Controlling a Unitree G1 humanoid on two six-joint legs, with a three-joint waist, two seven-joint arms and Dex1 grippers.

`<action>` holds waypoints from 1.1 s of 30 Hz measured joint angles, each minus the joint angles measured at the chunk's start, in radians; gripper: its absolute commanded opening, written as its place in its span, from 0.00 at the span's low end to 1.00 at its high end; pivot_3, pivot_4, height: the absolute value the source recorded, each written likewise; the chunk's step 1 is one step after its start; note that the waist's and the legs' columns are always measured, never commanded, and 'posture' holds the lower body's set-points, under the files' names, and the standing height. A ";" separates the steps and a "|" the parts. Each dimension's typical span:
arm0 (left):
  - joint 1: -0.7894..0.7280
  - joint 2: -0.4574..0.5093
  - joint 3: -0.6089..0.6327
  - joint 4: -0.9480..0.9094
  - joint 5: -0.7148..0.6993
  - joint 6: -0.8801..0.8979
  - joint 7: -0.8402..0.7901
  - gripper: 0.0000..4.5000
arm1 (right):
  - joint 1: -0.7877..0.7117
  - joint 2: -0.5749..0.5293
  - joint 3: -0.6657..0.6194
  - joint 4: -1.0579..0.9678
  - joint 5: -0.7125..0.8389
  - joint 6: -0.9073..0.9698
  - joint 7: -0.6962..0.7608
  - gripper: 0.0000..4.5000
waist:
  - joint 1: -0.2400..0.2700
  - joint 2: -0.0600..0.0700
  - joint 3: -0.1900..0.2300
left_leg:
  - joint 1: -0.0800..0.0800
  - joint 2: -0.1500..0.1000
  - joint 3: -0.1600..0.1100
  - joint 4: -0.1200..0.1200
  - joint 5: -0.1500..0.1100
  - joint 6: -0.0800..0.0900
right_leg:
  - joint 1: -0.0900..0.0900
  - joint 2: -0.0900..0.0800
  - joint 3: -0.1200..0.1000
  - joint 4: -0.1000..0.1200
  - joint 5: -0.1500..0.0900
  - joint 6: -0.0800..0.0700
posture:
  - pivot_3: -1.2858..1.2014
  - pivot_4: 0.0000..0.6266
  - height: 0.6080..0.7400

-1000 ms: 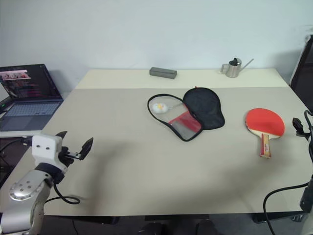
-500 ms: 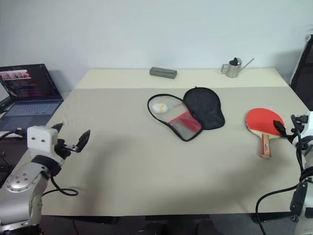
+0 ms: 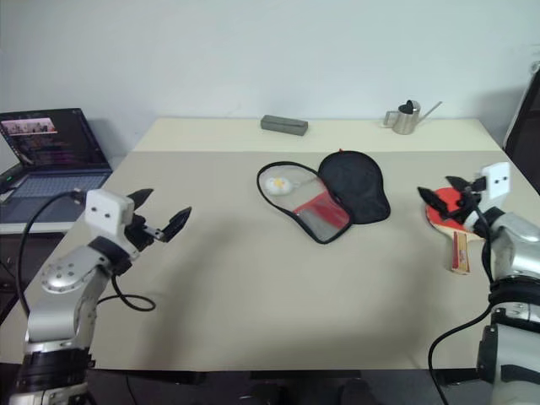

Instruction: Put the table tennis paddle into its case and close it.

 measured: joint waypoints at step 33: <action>-0.218 0.151 -0.114 -0.075 -0.317 0.348 -0.423 1.00 | -0.250 0.216 0.205 0.318 -0.184 0.071 -0.246 1.00 | -0.016 0.000 0.000 | -0.003 -0.001 -0.001 0.000 0.000 -0.001 | -0.005 0.000 0.001 0.002 0.000 0.000 | 0.52 0.24 1.00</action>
